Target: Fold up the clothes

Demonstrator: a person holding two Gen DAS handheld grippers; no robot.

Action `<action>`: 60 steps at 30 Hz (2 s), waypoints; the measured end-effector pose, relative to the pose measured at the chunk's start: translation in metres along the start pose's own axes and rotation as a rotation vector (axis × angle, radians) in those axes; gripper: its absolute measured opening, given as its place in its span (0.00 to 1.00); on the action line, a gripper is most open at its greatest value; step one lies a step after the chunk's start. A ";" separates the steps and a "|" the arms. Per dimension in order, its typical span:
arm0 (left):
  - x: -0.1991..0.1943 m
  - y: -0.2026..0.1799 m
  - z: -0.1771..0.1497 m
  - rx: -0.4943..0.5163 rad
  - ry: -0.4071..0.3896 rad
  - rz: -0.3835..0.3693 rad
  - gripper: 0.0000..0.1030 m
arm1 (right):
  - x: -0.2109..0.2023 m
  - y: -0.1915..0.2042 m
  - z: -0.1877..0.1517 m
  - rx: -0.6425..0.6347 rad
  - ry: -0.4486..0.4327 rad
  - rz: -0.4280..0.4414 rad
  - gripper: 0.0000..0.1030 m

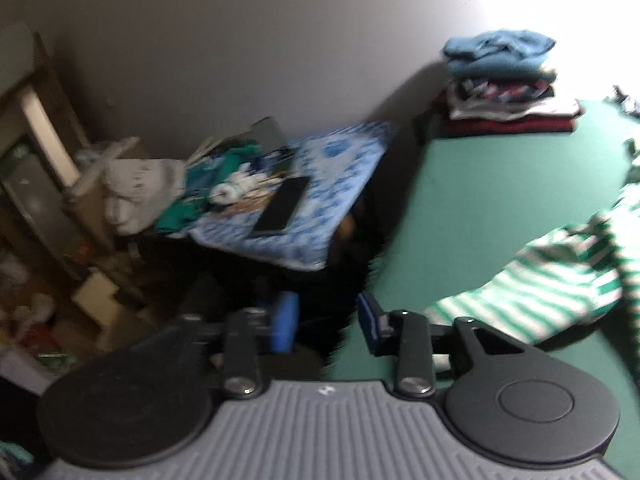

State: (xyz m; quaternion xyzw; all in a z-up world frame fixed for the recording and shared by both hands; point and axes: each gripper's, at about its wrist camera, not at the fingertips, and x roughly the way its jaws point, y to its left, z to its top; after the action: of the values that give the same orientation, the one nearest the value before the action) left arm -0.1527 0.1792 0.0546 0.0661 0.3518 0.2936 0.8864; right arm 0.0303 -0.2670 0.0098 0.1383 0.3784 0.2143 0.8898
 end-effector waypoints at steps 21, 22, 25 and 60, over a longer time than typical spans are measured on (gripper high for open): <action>0.062 -0.188 0.032 0.046 0.231 -0.718 0.43 | 0.015 0.007 -0.047 0.113 0.094 0.017 0.64; 0.058 -0.187 0.032 0.050 0.223 -0.725 0.32 | 0.022 0.010 -0.049 0.108 0.103 0.029 0.65; 0.046 -0.182 0.034 0.051 0.196 -0.737 0.11 | 0.045 0.018 -0.054 0.091 0.147 0.035 0.59; -0.113 -0.085 -0.025 0.221 0.150 -0.604 0.27 | -0.079 -0.001 -0.040 -0.281 0.315 0.320 0.45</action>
State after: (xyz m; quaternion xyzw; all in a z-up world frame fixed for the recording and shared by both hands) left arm -0.1942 0.0430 0.0745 0.0329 0.4495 -0.0185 0.8925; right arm -0.0475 -0.3029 0.0306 0.0364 0.4521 0.4214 0.7853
